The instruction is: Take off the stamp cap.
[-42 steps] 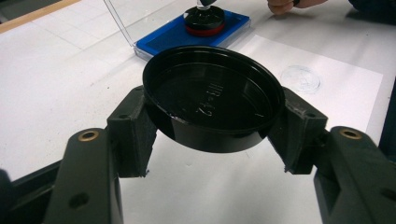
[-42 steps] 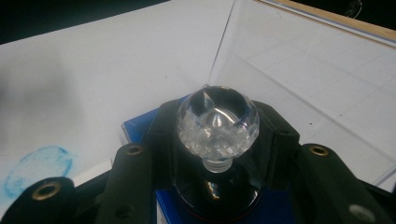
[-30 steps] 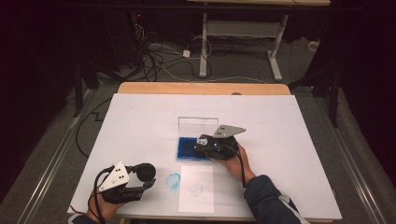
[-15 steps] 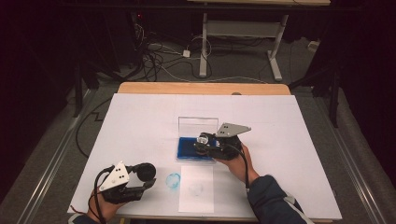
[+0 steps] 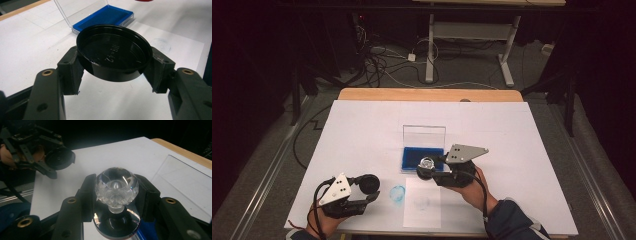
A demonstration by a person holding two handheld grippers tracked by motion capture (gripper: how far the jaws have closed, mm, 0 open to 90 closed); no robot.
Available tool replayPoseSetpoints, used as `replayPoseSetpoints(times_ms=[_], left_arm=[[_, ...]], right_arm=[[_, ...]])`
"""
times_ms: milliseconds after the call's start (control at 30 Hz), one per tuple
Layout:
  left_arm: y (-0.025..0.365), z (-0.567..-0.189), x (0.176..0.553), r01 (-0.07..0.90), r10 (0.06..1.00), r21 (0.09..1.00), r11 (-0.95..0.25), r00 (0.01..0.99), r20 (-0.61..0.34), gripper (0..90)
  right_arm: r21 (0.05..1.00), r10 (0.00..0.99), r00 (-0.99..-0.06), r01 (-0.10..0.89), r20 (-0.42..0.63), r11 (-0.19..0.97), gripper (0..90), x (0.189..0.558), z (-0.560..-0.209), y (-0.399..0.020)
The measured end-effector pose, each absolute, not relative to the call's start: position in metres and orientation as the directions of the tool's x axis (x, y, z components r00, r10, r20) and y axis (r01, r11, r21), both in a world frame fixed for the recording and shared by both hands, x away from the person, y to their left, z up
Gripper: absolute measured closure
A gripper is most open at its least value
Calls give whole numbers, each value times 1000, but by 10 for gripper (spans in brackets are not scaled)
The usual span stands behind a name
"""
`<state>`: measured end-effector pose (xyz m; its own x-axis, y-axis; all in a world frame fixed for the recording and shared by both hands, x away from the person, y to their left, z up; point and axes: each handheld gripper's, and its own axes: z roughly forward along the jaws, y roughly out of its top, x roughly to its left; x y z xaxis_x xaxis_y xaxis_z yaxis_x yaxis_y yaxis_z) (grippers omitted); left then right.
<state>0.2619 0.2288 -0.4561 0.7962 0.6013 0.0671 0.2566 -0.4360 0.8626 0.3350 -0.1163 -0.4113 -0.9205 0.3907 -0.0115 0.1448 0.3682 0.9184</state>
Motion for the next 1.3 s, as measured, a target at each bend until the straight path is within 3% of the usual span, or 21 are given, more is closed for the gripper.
replayPoseSetpoints(times_ms=[1300], left_arm=[[227,-457,261,250,589,856,-454,804,78,364]], right_arm=[[868,306,-951,182,37,461,567,306,-456,-104]])
